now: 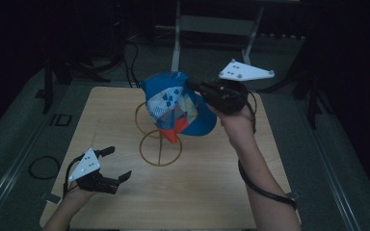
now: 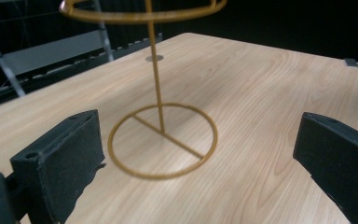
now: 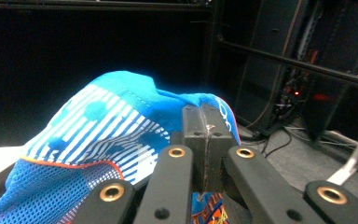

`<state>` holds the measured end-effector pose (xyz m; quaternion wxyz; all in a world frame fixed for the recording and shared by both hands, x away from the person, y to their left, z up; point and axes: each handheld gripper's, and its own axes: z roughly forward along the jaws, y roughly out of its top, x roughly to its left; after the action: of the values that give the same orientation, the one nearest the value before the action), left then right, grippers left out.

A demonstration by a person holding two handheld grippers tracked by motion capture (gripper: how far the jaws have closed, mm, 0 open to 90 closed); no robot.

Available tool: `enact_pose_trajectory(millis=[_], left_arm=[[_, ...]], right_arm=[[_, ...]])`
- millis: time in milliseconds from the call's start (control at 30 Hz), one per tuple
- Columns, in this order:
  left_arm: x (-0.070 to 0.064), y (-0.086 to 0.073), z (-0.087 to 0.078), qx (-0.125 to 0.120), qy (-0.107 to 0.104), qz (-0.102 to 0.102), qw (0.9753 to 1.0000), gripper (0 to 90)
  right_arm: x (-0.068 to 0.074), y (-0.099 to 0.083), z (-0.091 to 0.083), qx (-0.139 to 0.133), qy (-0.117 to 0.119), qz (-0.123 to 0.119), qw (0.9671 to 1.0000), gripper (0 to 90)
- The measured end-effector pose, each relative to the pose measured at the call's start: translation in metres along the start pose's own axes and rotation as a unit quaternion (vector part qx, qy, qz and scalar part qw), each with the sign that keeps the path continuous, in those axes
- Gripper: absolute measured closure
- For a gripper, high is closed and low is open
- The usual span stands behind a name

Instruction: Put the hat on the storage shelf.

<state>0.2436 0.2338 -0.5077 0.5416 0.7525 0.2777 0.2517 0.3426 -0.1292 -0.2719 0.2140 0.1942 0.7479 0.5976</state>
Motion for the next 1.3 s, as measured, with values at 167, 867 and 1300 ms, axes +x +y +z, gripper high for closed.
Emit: enact_pose_trajectory(millis=[167, 867, 1300], left_arm=[[-0.009, -0.023, -0.005, 0.009, 0.013, 0.001, 0.9999, 1.9], [0.0, -0.056, -0.017, -0.021, 0.016, -0.061, 0.9978, 1.9], [0.003, -0.06, -0.014, -0.016, 0.01, -0.077, 0.9968, 1.9]], right_arm=[[0.006, 0.003, 0.032, 0.014, 0.012, 0.006, 0.9998, 90.0], [0.03, -0.022, 0.129, 0.11, 0.028, 0.002, 0.9935, 90.0], [0.018, -0.045, 0.098, 0.106, 0.026, 0.024, 0.9938, 90.0]])
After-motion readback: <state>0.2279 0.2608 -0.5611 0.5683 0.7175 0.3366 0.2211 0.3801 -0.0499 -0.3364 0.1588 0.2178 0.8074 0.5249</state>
